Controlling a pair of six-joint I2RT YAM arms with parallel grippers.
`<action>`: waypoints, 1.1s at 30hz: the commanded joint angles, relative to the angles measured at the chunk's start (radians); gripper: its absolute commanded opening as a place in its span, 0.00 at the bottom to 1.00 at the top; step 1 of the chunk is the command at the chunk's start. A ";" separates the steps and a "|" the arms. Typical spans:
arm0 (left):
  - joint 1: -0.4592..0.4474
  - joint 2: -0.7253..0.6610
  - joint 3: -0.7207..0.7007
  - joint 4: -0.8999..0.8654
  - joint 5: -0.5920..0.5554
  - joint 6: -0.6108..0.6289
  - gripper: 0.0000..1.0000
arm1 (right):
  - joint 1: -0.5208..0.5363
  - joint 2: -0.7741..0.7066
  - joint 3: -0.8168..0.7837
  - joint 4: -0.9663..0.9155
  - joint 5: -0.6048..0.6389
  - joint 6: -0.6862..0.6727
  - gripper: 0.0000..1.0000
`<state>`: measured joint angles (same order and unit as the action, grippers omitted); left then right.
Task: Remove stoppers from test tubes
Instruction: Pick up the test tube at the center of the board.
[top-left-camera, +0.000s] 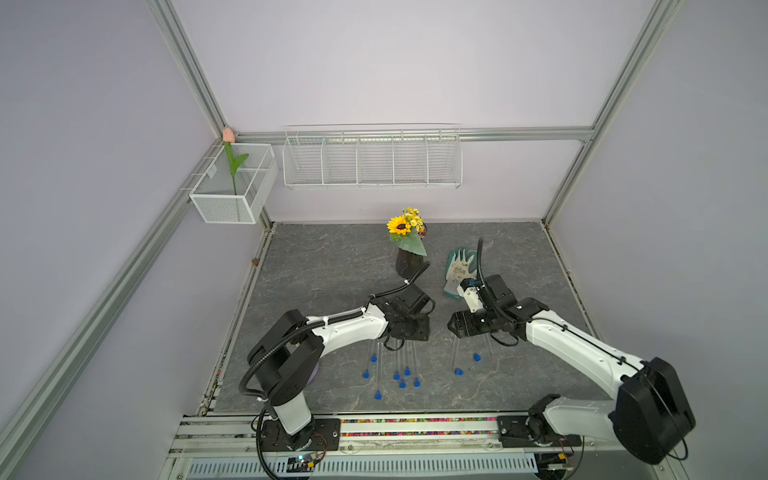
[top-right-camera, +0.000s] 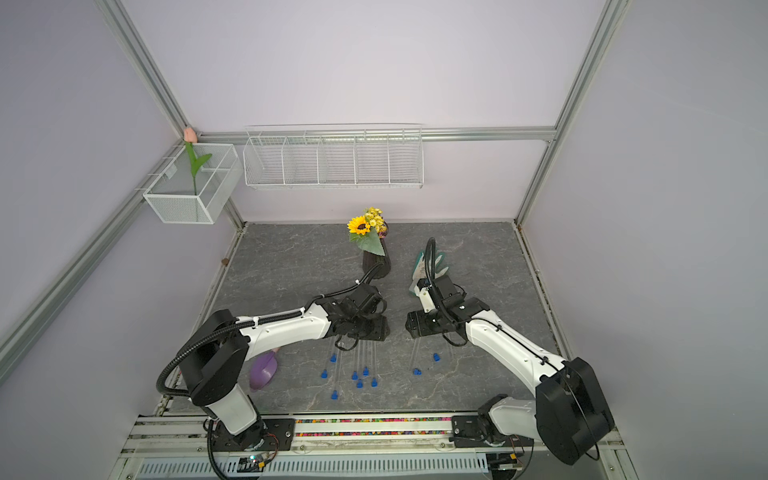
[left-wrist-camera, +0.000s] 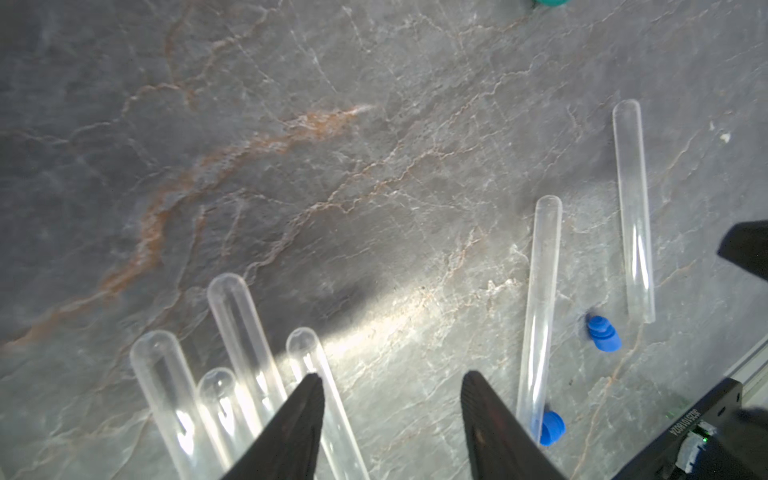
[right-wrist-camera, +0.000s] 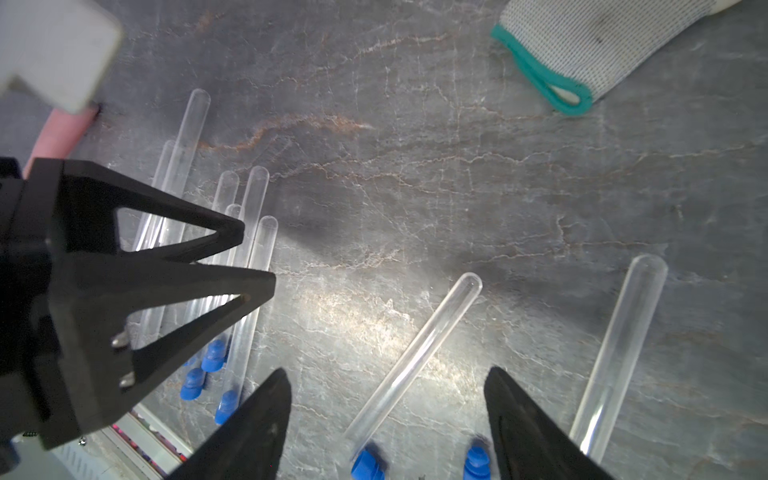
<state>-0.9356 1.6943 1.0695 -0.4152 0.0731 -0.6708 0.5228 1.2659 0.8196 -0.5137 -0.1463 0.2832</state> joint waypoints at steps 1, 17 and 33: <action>-0.001 -0.068 -0.018 0.013 -0.082 0.013 0.57 | -0.007 -0.041 0.030 -0.028 -0.008 -0.011 0.77; 0.000 -0.393 -0.180 -0.012 -0.194 -0.019 0.59 | -0.002 -0.190 0.045 -0.082 -0.020 0.068 0.82; 0.037 -0.849 -0.331 -0.225 -0.424 -0.131 0.85 | 0.158 -0.105 0.144 -0.097 -0.010 0.184 0.91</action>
<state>-0.9176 0.8909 0.7574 -0.5671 -0.2905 -0.7616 0.6281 1.1046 0.9466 -0.6075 -0.1596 0.4313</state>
